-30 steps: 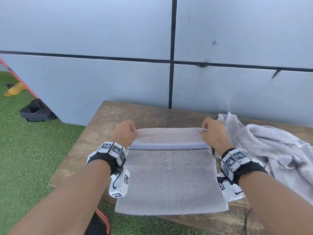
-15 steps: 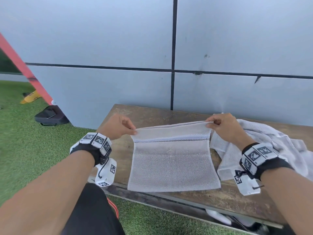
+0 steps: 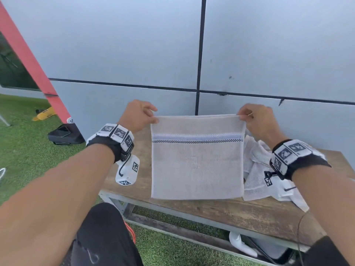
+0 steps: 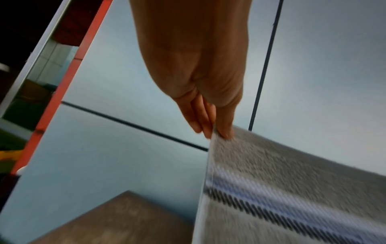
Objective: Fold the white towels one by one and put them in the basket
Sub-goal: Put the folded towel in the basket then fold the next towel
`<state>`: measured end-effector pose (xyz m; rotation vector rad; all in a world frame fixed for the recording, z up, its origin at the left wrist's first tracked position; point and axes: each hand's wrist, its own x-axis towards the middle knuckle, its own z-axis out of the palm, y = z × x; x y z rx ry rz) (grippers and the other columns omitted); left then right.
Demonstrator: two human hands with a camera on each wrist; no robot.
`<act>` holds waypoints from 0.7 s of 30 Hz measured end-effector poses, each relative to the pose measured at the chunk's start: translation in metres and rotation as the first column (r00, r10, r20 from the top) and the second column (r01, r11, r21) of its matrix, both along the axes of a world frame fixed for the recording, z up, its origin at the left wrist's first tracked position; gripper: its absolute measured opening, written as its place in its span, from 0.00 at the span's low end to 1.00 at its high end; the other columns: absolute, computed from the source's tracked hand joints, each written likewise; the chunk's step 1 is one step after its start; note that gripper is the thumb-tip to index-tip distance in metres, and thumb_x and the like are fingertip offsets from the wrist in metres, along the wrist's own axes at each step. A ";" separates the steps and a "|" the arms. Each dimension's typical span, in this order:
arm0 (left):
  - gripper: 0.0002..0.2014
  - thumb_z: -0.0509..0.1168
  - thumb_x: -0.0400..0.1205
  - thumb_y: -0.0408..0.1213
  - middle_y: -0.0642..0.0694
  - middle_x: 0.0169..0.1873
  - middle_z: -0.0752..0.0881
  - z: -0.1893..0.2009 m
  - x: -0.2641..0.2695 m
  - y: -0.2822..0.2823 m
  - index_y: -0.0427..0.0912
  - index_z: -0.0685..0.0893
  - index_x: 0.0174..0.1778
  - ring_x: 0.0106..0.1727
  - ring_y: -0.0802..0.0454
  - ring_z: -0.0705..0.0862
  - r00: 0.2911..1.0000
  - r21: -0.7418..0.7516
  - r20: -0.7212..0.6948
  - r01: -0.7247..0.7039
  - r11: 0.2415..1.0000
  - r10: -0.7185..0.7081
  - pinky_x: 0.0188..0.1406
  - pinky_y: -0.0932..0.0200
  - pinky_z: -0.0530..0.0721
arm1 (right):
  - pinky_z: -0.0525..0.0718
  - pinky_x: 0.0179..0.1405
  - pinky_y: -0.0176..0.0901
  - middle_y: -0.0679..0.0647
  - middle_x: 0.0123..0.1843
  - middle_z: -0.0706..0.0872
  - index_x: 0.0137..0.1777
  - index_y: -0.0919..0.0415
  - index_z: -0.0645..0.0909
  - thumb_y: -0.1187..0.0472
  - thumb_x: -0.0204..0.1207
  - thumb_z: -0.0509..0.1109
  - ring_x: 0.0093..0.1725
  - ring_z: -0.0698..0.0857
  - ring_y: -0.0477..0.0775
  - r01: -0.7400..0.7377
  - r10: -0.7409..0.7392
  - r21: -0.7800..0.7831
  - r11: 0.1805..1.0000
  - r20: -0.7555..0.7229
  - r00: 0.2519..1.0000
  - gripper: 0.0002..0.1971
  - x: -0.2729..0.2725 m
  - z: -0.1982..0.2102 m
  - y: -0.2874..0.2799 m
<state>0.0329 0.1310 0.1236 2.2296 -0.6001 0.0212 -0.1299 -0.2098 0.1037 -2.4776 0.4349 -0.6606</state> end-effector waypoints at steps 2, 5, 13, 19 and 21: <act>0.11 0.79 0.74 0.31 0.46 0.37 0.87 0.019 0.000 -0.007 0.39 0.92 0.51 0.33 0.63 0.81 0.994 -0.064 0.103 -0.036 0.997 0.042 0.37 0.76 0.79 | 0.77 0.51 0.39 0.56 0.45 0.88 0.51 0.61 0.86 0.73 0.79 0.67 0.46 0.86 0.57 0.019 -0.017 -0.018 1.000 0.090 0.996 0.09 0.007 0.020 0.000; 0.07 0.77 0.77 0.31 0.47 0.37 0.86 0.039 -0.002 -0.009 0.37 0.92 0.50 0.30 0.66 0.80 0.974 -0.187 0.194 -0.082 0.979 0.119 0.32 0.80 0.77 | 0.79 0.55 0.42 0.61 0.49 0.90 0.52 0.65 0.88 0.72 0.79 0.67 0.51 0.87 0.62 0.031 -0.005 -0.134 0.990 0.194 0.981 0.08 0.011 0.045 0.002; 0.05 0.79 0.74 0.31 0.46 0.39 0.89 -0.006 -0.029 0.028 0.42 0.92 0.43 0.37 0.58 0.84 0.975 -0.170 0.206 -0.050 0.984 0.085 0.41 0.75 0.80 | 0.81 0.55 0.49 0.61 0.48 0.89 0.49 0.67 0.86 0.72 0.79 0.68 0.48 0.86 0.62 -0.045 0.060 -0.129 0.991 0.114 0.992 0.05 -0.021 0.007 0.017; 0.05 0.82 0.71 0.45 0.56 0.37 0.93 -0.082 -0.061 0.065 0.58 0.93 0.36 0.45 0.54 0.90 0.970 0.325 -0.222 0.167 0.931 -0.096 0.54 0.54 0.86 | 0.78 0.46 0.39 0.48 0.39 0.88 0.36 0.50 0.83 0.68 0.77 0.75 0.44 0.85 0.52 -0.217 0.204 0.023 0.976 -0.452 0.868 0.13 -0.069 -0.068 0.029; 0.06 0.81 0.70 0.52 0.67 0.37 0.91 -0.090 -0.069 0.071 0.63 0.93 0.39 0.47 0.63 0.89 0.935 0.485 -0.336 0.273 0.831 -0.111 0.58 0.54 0.82 | 0.78 0.43 0.34 0.46 0.39 0.88 0.36 0.48 0.83 0.65 0.77 0.76 0.42 0.86 0.49 -0.284 0.274 0.082 0.955 -0.604 0.748 0.13 -0.078 -0.078 0.032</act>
